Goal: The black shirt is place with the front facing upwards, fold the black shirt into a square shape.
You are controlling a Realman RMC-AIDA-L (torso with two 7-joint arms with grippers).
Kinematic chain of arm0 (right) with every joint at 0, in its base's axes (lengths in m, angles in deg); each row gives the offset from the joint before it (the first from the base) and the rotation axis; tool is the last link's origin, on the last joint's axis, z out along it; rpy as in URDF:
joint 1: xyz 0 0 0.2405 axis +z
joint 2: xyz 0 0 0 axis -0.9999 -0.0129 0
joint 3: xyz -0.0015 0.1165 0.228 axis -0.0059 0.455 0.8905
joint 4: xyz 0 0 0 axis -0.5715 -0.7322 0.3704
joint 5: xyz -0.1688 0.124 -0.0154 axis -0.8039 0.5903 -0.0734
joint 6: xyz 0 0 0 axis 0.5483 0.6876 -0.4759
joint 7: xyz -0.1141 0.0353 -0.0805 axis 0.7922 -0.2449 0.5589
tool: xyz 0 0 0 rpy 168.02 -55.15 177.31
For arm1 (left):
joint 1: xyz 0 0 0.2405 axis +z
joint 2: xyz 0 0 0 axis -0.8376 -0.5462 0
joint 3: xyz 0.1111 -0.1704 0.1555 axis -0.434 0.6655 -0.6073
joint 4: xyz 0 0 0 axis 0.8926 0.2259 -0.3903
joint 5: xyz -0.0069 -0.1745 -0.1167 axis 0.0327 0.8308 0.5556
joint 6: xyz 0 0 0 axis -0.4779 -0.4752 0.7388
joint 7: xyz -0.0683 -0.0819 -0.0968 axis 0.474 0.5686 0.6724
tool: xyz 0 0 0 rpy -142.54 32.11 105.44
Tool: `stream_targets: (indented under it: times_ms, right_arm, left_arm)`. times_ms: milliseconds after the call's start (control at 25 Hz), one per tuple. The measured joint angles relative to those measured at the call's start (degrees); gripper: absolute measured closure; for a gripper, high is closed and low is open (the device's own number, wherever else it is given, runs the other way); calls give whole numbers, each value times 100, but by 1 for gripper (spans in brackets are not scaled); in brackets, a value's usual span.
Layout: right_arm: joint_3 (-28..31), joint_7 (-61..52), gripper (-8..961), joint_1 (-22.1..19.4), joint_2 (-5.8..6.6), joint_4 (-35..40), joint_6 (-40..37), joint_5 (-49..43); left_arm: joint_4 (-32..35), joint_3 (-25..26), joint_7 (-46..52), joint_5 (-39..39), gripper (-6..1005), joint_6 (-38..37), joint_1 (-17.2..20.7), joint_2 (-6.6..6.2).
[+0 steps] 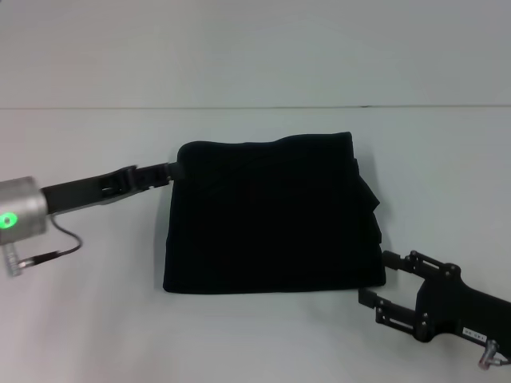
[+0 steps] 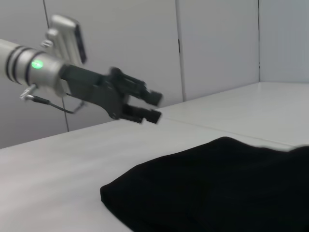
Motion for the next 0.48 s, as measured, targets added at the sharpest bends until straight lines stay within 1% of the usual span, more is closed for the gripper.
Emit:
stream_targets:
  times_ms: [80,200,400,480]
  right_arm:
    - [44,-15,185,32,0,9,2,14]
    - [115,-55,185,97,-1,7,3,19]
    - [101,-218,185,158,13,75,32,-4]
    - [76,-285,185,134,23,154,38,-65]
  left_arm:
    - [262,19,-387,3,598,-373,167,14]
    - [777,-2,-1284,-39,481,-965,504,81]
    - [1281,8,-3595,-308,245,-2011,1042,214]
    - [1364,32,-4165,-446,200,-2252,1188,274]
